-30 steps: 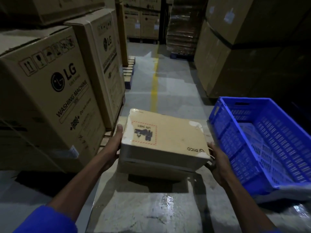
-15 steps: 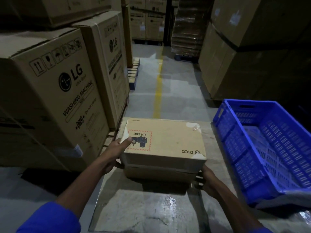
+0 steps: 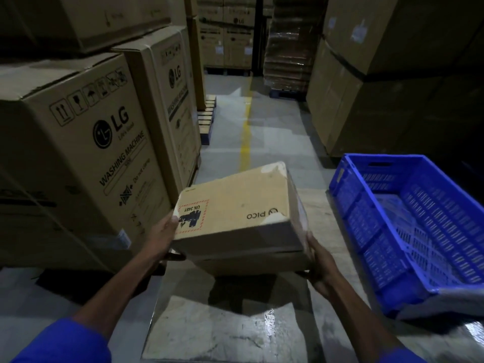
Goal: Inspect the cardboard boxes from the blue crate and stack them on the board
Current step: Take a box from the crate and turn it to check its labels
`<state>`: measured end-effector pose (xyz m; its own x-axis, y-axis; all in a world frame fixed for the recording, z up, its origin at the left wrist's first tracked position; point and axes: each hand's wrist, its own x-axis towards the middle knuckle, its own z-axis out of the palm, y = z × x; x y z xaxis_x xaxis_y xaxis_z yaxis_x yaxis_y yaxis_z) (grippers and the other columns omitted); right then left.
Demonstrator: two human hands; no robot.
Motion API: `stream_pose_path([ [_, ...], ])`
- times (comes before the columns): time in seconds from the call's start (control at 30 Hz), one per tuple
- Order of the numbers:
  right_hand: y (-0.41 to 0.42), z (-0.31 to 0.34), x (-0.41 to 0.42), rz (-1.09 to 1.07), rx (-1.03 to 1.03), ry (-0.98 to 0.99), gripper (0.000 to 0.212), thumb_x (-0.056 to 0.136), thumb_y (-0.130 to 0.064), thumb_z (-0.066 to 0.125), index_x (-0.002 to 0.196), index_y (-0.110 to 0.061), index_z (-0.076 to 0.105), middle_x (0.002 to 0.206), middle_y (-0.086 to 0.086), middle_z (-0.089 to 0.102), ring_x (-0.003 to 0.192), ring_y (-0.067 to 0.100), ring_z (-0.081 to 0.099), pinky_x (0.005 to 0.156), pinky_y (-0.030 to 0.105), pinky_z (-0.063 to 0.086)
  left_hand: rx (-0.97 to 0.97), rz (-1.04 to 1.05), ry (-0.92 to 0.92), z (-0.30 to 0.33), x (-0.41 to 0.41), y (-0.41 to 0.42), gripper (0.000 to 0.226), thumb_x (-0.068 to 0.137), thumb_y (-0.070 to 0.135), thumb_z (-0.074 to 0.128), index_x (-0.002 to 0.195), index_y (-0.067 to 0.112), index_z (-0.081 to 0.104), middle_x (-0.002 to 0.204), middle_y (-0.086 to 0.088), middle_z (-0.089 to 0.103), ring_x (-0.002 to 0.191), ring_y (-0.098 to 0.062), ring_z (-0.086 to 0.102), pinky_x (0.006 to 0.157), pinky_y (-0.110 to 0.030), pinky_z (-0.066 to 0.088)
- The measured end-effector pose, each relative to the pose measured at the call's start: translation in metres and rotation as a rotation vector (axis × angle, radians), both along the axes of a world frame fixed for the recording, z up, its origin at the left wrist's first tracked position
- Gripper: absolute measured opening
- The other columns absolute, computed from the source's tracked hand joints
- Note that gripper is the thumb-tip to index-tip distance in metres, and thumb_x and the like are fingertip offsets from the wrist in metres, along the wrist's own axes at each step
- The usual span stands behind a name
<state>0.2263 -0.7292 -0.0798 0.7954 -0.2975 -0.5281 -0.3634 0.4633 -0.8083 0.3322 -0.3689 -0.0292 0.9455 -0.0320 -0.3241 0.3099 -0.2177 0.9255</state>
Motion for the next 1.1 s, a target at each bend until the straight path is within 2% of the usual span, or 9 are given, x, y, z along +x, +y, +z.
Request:
stream_pose_path([
  [0.07,-0.012,0.011,0.002,-0.020,0.039,-0.136,0.070,0.084,-0.055,0.081,0.138,-0.015,0.058,0.131,0.022,0.068,0.118,0.044,0.067,0.098,0.067,0.053,0.169,-0.114,-0.135,-0.002,0.001,-0.010,0.060,0.102,0.060,0.034,0.149,0.025,0.048,0.132,-0.014,0.060,0.114,-0.032,0.061,0.075,-0.040,0.061],
  [0.17,-0.024,0.037,0.003,-0.056,0.056,-0.244,0.088,0.073,-0.047,0.091,0.143,-0.018,0.047,0.131,0.021,0.068,0.113,0.037,0.071,0.087,0.053,0.062,0.311,-0.294,-0.151,-0.014,0.009,-0.026,0.100,0.082,0.091,0.026,0.153,0.025,0.047,0.144,-0.012,0.056,0.124,-0.030,0.058,0.102,-0.049,0.051],
  [0.33,-0.031,0.067,-0.002,-0.005,-0.090,-0.305,0.115,0.044,-0.055,0.101,0.139,-0.018,0.048,0.116,0.015,0.076,0.094,0.027,0.077,0.065,0.035,0.065,0.146,-0.268,-0.029,0.030,-0.012,-0.072,0.090,0.090,0.077,0.021,0.149,0.016,0.051,0.131,-0.007,0.058,0.110,-0.021,0.056,0.087,-0.029,0.047],
  [0.47,-0.032,0.071,-0.007,0.030,-0.153,-0.334,0.107,0.045,-0.049,0.103,0.134,-0.017,0.053,0.129,0.017,0.069,0.106,0.032,0.074,0.073,0.038,0.065,-0.116,-0.295,0.089,0.041,-0.015,-0.076,0.115,0.058,0.105,0.034,0.147,0.034,0.055,0.142,0.007,0.058,0.131,-0.014,0.048,0.108,-0.040,0.036],
  [0.57,-0.030,0.077,-0.006,0.091,-0.210,-0.349,0.076,0.068,-0.036,0.093,0.131,-0.017,0.055,0.134,0.016,0.067,0.114,0.033,0.072,0.080,0.039,0.065,-0.201,-0.348,0.084,0.044,-0.011,-0.075,0.094,0.045,0.109,0.044,0.116,0.055,0.071,0.127,0.016,0.071,0.132,-0.019,0.055,0.114,-0.057,0.038],
  [0.73,-0.022,0.086,-0.003,0.166,-0.315,-0.376,0.104,0.045,-0.054,0.101,0.129,-0.015,0.054,0.119,0.002,0.074,0.114,0.029,0.072,0.093,0.047,0.062,-0.225,-0.400,0.064,0.056,-0.002,-0.071,0.100,0.054,0.095,0.066,0.137,0.040,0.059,0.131,0.008,0.070,0.128,-0.022,0.062,0.104,-0.059,0.049],
  [0.87,-0.019,0.078,0.004,0.213,-0.262,-0.357,0.059,0.085,-0.045,0.075,0.132,-0.014,0.058,0.126,0.007,0.071,0.121,0.030,0.068,0.099,0.052,0.058,-0.157,-0.347,0.064,0.051,0.003,-0.057,0.098,0.050,0.080,0.083,0.135,0.037,0.057,0.125,0.005,0.073,0.121,-0.025,0.065,0.095,-0.061,0.054],
  [0.97,-0.013,0.056,0.013,0.190,-0.226,-0.191,0.047,0.106,-0.047,0.048,0.133,-0.011,0.062,0.128,0.009,0.071,0.119,0.028,0.067,0.101,0.050,0.055,-0.190,-0.211,0.111,0.042,0.007,-0.045,0.068,0.071,0.066,0.073,0.130,0.035,0.061,0.127,-0.001,0.071,0.119,-0.030,0.064,0.096,-0.062,0.052],
  [1.1,0.000,0.001,0.013,0.247,-0.335,0.183,0.049,0.099,-0.057,0.058,0.133,-0.021,0.057,0.136,0.009,0.060,0.119,0.025,0.060,0.091,0.044,0.054,-0.204,-0.165,0.102,0.042,0.009,-0.040,0.030,0.100,0.046,0.059,0.127,0.032,0.061,0.123,-0.003,0.072,0.112,-0.029,0.066,0.094,-0.062,0.052],
])
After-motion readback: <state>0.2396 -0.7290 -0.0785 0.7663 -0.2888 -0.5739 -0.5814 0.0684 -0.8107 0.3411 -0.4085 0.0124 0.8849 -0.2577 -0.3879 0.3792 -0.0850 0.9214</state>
